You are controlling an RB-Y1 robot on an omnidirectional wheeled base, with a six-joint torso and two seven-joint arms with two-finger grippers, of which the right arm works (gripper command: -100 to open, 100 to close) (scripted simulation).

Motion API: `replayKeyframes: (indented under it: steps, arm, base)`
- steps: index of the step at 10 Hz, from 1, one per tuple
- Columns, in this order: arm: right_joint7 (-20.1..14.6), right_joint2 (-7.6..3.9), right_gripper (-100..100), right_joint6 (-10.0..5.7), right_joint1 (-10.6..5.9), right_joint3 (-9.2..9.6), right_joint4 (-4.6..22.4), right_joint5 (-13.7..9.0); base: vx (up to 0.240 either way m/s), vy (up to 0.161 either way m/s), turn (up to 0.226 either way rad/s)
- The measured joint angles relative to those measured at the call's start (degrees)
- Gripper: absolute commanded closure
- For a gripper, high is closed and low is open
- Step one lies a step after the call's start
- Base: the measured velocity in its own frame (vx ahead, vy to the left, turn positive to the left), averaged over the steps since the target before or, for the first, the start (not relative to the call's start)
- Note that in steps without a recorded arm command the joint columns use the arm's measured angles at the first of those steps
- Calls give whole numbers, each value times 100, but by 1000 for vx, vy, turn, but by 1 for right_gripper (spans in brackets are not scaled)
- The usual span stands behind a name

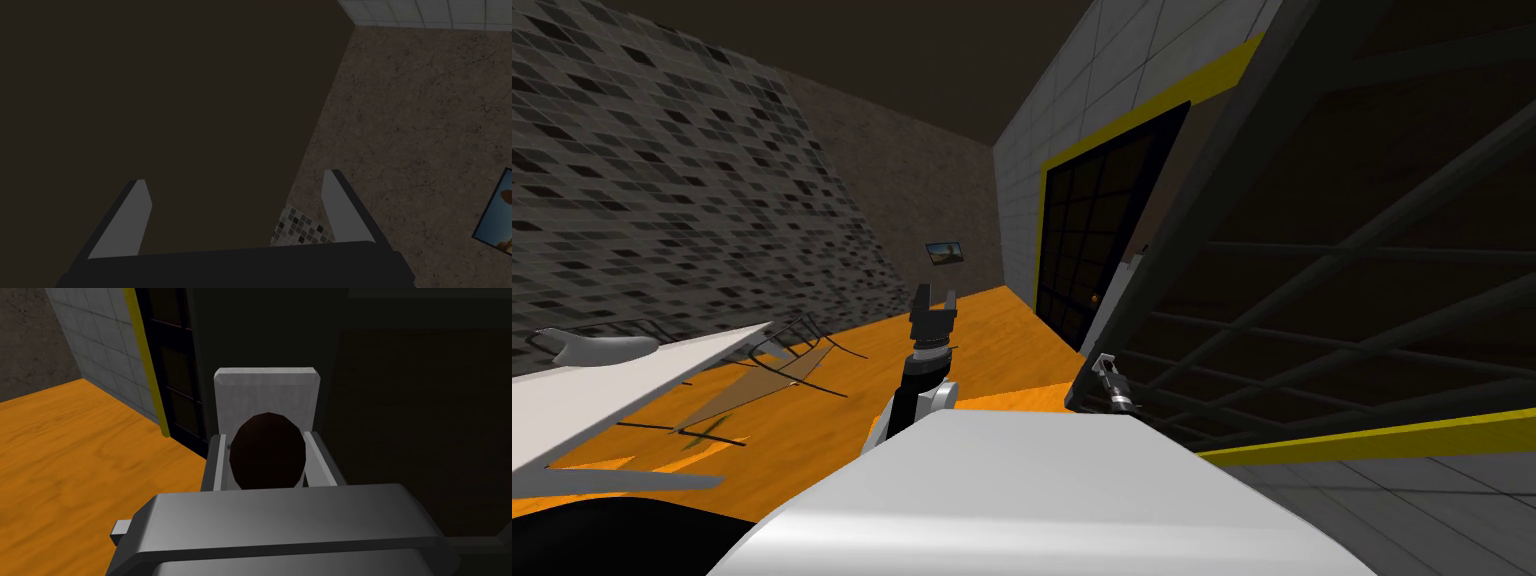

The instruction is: Pull the door open

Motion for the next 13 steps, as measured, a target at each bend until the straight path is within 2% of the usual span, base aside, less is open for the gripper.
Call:
replayKeyframes:
  steps: [3,5,8,11,13]
  arm:
    - [-126,-86,100,-57,88,133,-14,68]
    - [-243,-153,100,-177,115,241,7,134]
    - [-464,-312,100,-366,212,438,17,253]
    - [-637,-470,100,-490,359,601,-83,353]
    - [-673,-486,100,-514,423,648,-73,380]
  base:
    - [-161,-13,63]
    - [-177,-32,73]
    - [-198,-29,82]
    - [-166,-19,47]
    - [-153,-50,115]
